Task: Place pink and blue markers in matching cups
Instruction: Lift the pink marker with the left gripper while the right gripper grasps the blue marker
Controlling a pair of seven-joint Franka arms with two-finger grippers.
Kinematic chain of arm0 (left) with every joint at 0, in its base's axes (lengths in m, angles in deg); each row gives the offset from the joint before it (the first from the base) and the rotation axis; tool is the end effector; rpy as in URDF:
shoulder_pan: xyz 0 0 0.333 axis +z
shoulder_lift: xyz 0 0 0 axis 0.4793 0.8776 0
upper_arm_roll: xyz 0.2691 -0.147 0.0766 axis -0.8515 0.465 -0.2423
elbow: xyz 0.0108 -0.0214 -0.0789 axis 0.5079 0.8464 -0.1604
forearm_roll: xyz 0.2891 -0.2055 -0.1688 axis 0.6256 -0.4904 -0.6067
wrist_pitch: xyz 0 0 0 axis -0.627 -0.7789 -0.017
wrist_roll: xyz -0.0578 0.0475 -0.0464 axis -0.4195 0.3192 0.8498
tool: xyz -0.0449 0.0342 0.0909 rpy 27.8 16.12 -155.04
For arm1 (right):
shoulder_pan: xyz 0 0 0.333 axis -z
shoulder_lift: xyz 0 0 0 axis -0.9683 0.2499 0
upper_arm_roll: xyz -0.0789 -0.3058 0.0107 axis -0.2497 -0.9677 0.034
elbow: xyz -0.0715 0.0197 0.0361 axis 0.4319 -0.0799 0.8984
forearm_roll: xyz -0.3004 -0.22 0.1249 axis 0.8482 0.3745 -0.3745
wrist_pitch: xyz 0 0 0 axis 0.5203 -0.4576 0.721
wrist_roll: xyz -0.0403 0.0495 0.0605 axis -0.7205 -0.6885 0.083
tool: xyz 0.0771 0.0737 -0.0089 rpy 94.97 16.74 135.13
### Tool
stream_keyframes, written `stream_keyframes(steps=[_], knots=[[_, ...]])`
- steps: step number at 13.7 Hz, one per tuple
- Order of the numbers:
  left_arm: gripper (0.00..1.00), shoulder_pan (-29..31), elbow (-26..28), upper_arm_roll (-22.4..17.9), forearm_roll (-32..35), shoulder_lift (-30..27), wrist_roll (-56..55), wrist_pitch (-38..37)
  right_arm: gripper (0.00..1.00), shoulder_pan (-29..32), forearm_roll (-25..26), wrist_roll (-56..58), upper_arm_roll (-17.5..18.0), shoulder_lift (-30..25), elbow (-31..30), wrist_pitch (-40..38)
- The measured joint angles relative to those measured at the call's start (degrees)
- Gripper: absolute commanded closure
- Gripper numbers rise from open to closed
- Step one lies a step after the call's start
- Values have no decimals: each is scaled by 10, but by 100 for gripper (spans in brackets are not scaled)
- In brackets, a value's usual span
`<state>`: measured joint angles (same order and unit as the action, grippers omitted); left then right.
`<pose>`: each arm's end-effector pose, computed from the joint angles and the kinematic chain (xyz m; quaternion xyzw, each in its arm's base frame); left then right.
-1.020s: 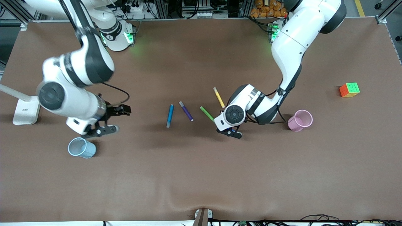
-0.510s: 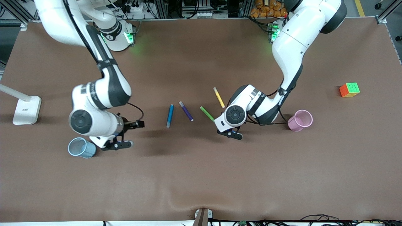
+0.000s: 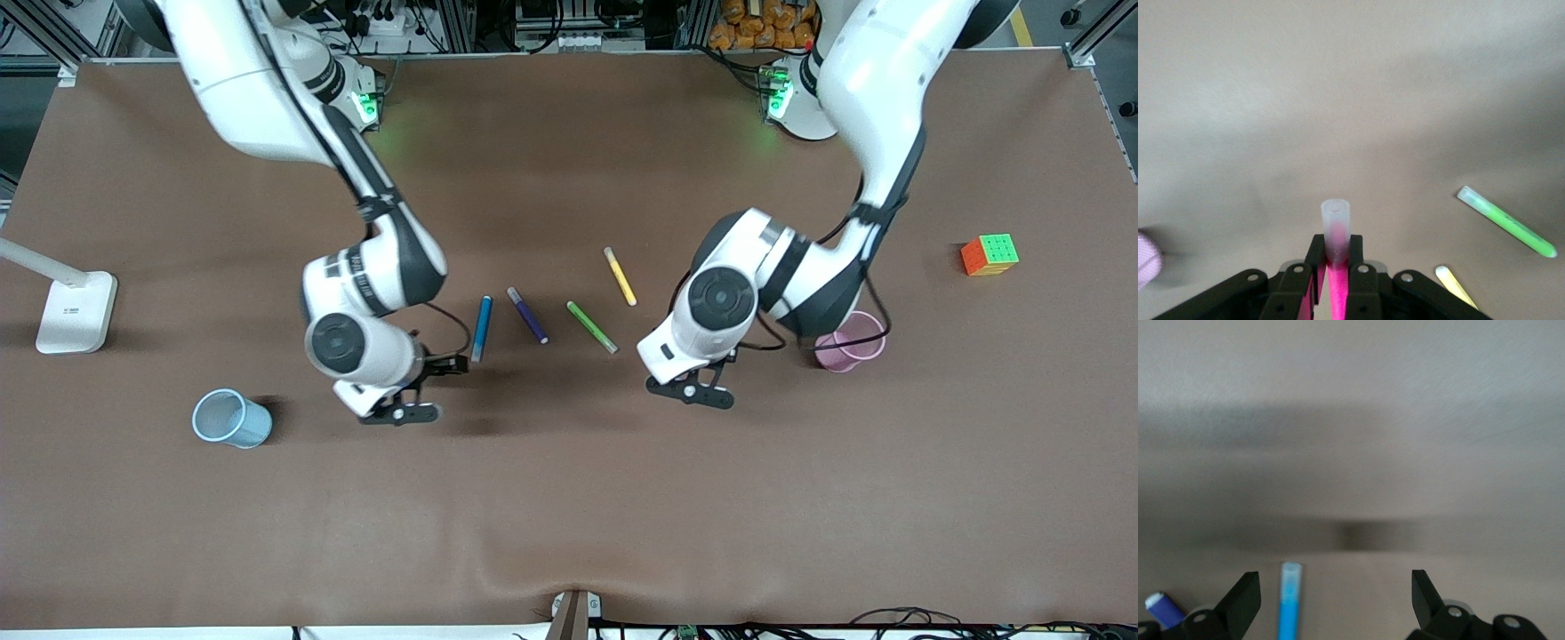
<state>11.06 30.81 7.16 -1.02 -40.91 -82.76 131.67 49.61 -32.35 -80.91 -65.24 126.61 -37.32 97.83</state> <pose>0.6065 -0.3529 0.3326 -0.9914 0.1210 0.0380 0.0328 0.6191 0.2926 0.2298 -0.9974 0.0015 0.0684 0.0227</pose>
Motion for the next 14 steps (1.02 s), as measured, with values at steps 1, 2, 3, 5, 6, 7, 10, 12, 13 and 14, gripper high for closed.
stream_keyframes(steps=[1,2,3,5,6,7,10,12,13,14], knots=[[100,3,0,-2,0,-15,0,-5,0,-16,3,-24,-2,1,-12,15],[100,11,0,-3,0,-26,0,-8,0,-26,5,-37,-3,2,-21,21],[100,24,1,-3,0,-34,1,-8,0,-33,6,-41,-4,2,-27,24],[100,52,1,-3,0,-41,10,-8,0,-44,7,-41,-5,2,-36,29],[100,60,1,-2,0,-42,11,-8,0,-51,8,-41,-5,2,-45,42],[100,65,1,-2,0,-45,11,-7,0,-57,8,-42,-5,2,-59,63],[100,82,0,-2,-1,-74,11,-23,0,-64,8,-42,-5,4,-101,117],[100,101,0,-1,-10,-106,19,-40,0,-69,8,-50,-5,4,-107,122],[100,113,0,-2,-20,-120,31,-44,0,-71,8,-55,-5,4,-107,123],[100,127,0,-2,-31,-133,49,-48,4,-73,8,-58,-5,4,-107,124]])
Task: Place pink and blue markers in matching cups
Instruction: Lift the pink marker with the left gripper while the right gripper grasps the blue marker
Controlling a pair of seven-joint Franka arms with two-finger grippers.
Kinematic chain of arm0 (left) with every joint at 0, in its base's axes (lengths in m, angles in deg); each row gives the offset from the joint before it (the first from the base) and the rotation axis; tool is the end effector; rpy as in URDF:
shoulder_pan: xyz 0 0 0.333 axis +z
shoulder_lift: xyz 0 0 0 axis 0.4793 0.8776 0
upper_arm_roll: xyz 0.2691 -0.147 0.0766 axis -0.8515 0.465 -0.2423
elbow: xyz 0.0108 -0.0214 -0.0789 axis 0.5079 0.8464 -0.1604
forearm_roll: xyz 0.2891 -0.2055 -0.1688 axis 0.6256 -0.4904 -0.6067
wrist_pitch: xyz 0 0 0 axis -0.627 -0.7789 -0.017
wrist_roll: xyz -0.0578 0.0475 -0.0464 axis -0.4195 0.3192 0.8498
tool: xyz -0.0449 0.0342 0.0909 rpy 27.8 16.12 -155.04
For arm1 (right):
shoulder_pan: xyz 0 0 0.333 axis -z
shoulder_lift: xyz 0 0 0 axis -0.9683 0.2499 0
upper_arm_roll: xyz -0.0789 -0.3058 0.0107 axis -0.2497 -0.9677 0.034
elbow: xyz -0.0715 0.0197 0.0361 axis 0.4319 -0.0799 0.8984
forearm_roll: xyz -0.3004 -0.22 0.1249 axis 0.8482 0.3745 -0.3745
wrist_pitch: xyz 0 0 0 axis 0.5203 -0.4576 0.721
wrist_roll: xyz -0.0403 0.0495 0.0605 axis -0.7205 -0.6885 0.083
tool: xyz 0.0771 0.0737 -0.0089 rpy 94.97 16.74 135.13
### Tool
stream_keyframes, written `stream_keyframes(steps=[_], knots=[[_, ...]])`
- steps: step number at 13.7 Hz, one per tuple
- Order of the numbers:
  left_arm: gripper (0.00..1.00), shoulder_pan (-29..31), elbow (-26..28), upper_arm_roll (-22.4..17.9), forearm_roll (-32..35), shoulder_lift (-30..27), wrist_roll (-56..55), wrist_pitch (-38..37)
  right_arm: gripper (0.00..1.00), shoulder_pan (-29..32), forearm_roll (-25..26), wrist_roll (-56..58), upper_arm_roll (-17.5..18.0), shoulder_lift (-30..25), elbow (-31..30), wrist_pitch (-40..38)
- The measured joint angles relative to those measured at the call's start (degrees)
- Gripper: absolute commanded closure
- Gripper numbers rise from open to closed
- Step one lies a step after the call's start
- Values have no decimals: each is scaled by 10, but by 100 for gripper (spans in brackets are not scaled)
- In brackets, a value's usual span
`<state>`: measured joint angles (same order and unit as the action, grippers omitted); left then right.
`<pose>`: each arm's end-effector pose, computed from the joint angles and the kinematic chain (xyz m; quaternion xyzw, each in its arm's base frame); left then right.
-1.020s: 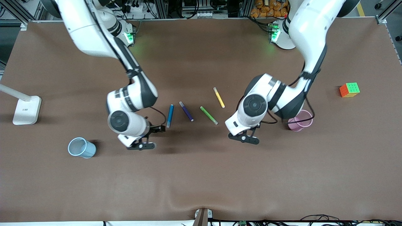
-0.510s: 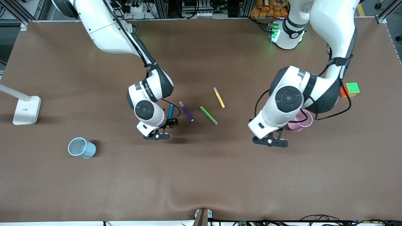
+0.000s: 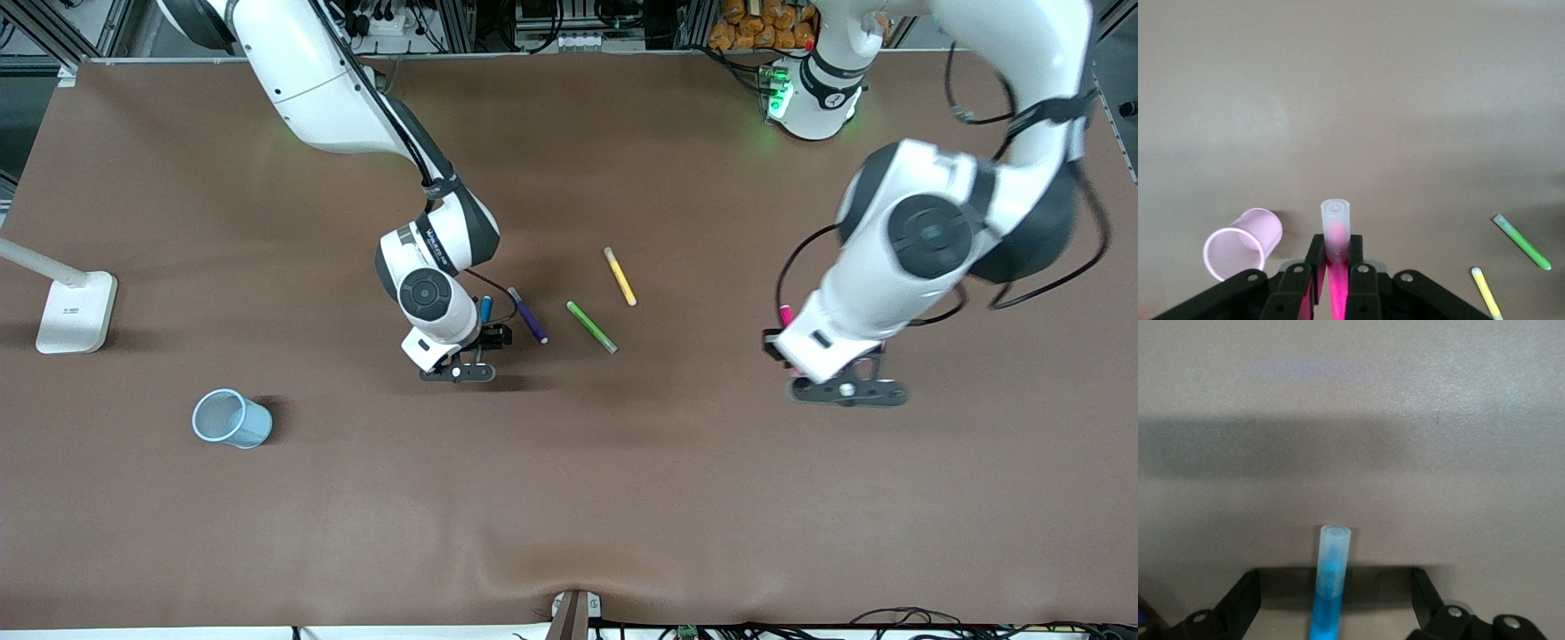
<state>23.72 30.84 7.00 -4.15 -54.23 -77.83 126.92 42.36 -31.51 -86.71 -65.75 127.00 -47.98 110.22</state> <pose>0.6424 -0.2083 0.4817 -0.9988 0.0408 -0.0256 0.0131 0.5509 0.3396 0.1665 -0.9986 -0.0031 0.0518 0.0059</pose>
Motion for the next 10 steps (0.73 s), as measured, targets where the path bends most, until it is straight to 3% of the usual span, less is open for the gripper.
stream_keyframes(steps=[1,2,5,10], knots=[[100,13,0,0,-10,-11,21,-5,12,0,0,-1,0,0,0,1],[100,27,0,0,-21,-21,43,-12,26,0,0,-1,0,0,0,2],[100,69,2,0,-67,-47,116,-42,100,0,1,-2,-1,-4,1,1],[100,124,5,0,-102,-87,251,-83,100,0,2,-2,-3,-12,2,-18]])
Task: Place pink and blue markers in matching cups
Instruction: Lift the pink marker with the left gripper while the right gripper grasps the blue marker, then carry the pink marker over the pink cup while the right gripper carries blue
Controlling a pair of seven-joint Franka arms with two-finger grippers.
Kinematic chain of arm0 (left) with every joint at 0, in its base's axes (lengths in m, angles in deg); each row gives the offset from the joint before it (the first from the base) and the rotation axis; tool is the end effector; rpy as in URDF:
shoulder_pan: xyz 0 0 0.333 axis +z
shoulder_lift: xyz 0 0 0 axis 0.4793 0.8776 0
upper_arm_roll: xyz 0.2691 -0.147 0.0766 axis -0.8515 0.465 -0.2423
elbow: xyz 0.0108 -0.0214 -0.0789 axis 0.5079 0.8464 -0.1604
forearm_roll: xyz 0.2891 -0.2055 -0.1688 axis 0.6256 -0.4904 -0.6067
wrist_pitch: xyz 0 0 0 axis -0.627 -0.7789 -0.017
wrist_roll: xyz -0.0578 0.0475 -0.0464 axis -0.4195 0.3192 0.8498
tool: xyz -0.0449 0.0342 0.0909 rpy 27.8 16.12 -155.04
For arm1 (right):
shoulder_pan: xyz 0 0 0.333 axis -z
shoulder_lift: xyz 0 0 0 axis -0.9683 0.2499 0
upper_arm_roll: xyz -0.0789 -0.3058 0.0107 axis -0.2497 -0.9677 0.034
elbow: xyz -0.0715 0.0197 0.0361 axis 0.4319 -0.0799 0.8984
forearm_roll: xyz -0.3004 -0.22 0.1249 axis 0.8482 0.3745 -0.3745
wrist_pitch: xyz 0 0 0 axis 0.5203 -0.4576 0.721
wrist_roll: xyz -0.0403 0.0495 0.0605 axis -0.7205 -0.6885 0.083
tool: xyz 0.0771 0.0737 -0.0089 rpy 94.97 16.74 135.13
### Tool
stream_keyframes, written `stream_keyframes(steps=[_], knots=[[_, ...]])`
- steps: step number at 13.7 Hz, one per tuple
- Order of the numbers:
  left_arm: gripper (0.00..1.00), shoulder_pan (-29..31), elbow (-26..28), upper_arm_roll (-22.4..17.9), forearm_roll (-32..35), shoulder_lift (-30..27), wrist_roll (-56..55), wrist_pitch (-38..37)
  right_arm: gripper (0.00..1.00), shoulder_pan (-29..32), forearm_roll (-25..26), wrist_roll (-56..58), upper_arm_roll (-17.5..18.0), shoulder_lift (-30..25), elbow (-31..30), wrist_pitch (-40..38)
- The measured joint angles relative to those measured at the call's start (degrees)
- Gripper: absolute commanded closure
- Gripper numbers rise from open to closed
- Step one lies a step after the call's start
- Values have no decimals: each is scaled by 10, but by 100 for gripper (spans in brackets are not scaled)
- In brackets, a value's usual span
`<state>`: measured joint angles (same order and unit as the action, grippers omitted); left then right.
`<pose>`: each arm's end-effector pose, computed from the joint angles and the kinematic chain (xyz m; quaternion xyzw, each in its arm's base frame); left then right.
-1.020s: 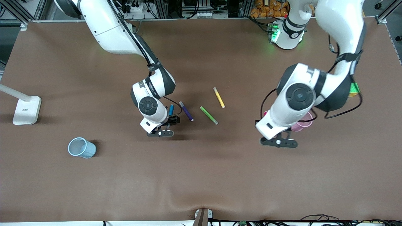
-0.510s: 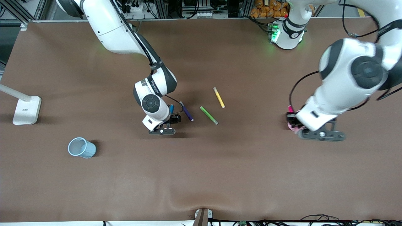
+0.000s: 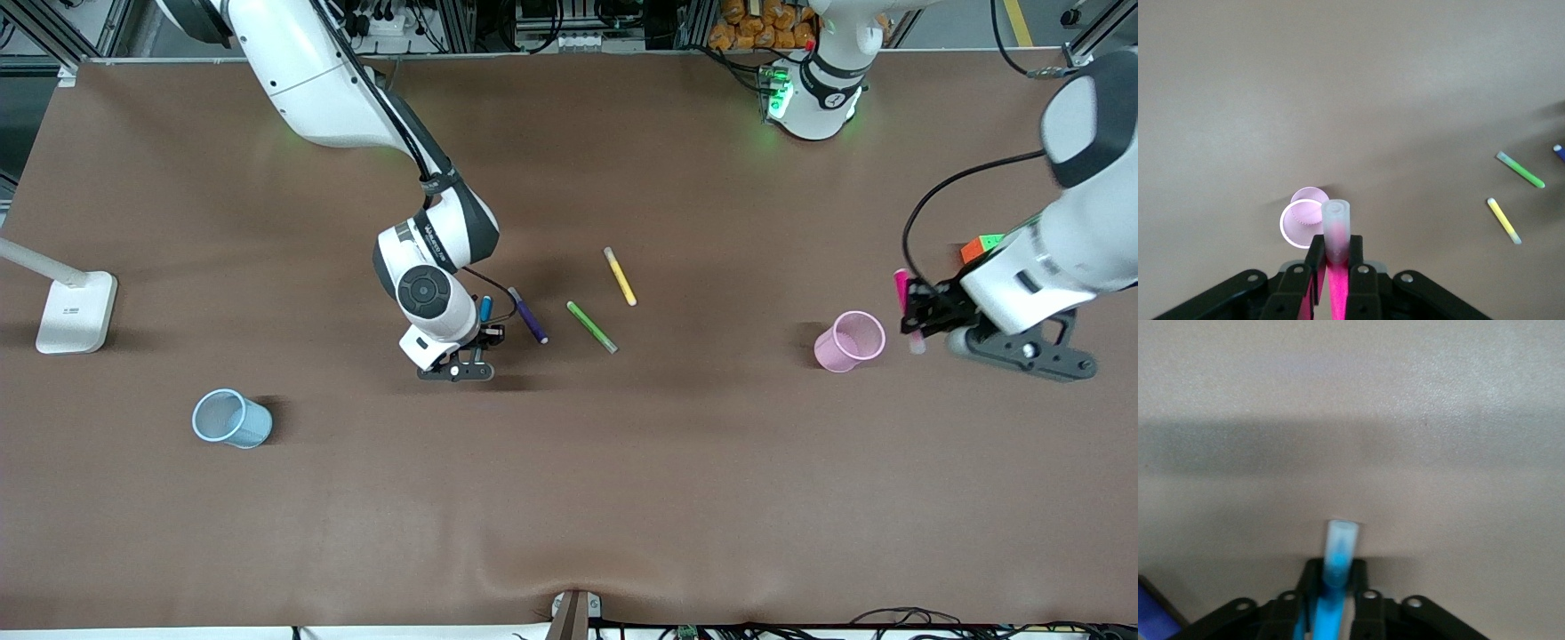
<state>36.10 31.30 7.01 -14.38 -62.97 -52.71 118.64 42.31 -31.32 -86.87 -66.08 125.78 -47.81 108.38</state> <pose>0.6255 -0.0830 0.5618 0.9894 -0.1370 0.0157 0.0453 0.5528 0.3380 0.1790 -0.9985 -0.0019 0.0545 0.0029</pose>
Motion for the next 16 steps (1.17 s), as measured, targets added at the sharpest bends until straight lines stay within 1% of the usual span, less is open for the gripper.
stream_keyframes(steps=[2,4,6,9,12,14,16], knots=[[100,18,4,0,-22,-14,48,-9,100,0,0,0,0,0,0,0],[100,56,15,0,-70,-25,115,-27,100,0,0,0,-1,-3,2,0],[100,85,31,-1,-88,-36,170,-33,100,1,1,8,-9,-18,4,-1],[100,88,68,2,-92,-64,202,-25,100,23,1,91,-19,-60,5,-8],[100,93,143,3,-133,-113,247,30,100,80,1,226,-21,-88,9,-9],[100,102,207,2,-155,-150,296,76,100,118,0,317,-21,-97,16,-9],[100,115,257,-1,-182,-171,351,111,100,149,0,391,-21,-101,25,-9]])
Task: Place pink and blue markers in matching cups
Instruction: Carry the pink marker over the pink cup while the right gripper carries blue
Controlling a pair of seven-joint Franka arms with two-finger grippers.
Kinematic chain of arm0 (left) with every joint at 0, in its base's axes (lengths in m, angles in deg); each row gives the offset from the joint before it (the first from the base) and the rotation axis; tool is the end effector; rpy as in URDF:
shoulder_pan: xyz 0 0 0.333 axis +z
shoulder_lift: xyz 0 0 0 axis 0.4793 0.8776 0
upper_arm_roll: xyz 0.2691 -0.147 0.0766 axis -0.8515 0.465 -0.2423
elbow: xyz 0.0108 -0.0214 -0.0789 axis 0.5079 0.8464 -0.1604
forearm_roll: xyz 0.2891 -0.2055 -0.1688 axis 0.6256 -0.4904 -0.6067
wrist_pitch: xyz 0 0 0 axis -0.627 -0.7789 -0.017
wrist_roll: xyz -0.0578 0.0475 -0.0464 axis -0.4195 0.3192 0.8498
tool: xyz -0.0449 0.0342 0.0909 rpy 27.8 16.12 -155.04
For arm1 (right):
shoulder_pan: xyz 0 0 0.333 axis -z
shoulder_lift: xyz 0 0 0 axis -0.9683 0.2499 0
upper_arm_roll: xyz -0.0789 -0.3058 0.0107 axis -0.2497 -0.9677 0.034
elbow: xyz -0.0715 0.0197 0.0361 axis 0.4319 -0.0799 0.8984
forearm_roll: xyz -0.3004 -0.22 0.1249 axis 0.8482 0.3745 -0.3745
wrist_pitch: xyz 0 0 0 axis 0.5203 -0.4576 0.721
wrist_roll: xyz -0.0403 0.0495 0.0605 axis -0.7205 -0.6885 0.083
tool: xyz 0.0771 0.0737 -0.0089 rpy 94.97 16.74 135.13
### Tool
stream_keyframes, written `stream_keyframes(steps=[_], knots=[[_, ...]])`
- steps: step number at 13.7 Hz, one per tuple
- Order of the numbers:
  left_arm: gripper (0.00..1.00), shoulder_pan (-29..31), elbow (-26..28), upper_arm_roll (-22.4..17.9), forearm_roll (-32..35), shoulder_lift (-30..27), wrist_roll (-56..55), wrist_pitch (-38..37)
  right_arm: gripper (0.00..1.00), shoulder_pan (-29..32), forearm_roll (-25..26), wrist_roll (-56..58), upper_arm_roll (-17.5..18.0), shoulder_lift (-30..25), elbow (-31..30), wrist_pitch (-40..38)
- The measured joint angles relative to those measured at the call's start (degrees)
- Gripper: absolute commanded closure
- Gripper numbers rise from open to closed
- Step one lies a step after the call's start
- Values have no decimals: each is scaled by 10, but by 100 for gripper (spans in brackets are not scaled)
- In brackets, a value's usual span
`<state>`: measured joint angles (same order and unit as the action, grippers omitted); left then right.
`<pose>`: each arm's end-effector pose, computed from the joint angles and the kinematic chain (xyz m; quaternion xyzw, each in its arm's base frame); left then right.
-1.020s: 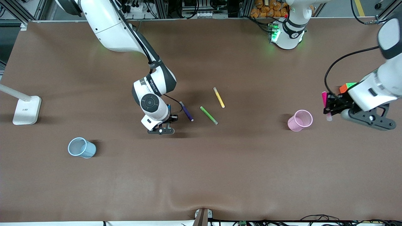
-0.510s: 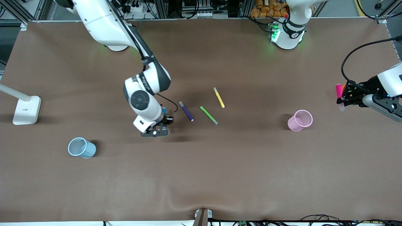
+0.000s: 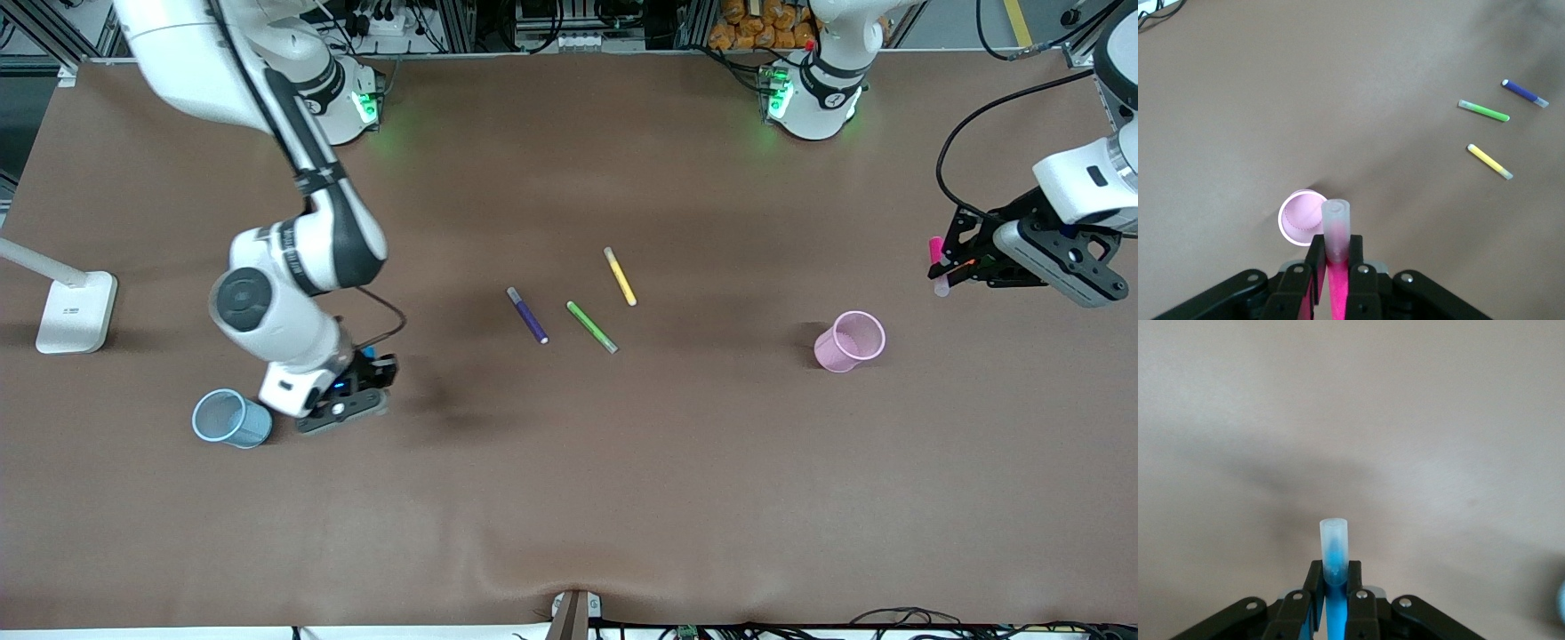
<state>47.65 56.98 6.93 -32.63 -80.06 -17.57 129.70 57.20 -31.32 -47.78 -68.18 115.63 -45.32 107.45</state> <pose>0.5495 -0.0038 0.5353 0.9442 -0.2894 0.0886 0.1301 0.6529 0.1719 0.3141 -0.9778 -0.1998 -0.0557 0.0289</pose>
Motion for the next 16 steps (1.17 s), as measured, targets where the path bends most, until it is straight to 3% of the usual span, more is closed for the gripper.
stream_keyframes(steps=[4,8,12,16], knots=[[100,22,79,-3,-62,-2,102,66,100,47,-14,103,1,-7,18,-1],[100,21,113,-2,-107,10,196,89,100,103,-80,233,0,-14,54,-63],[100,21,116,-2,-135,85,313,111,100,155,-130,371,1,-15,60,-76],[100,21,74,-1,-136,157,387,118,100,195,-198,525,1,-15,60,-84]])
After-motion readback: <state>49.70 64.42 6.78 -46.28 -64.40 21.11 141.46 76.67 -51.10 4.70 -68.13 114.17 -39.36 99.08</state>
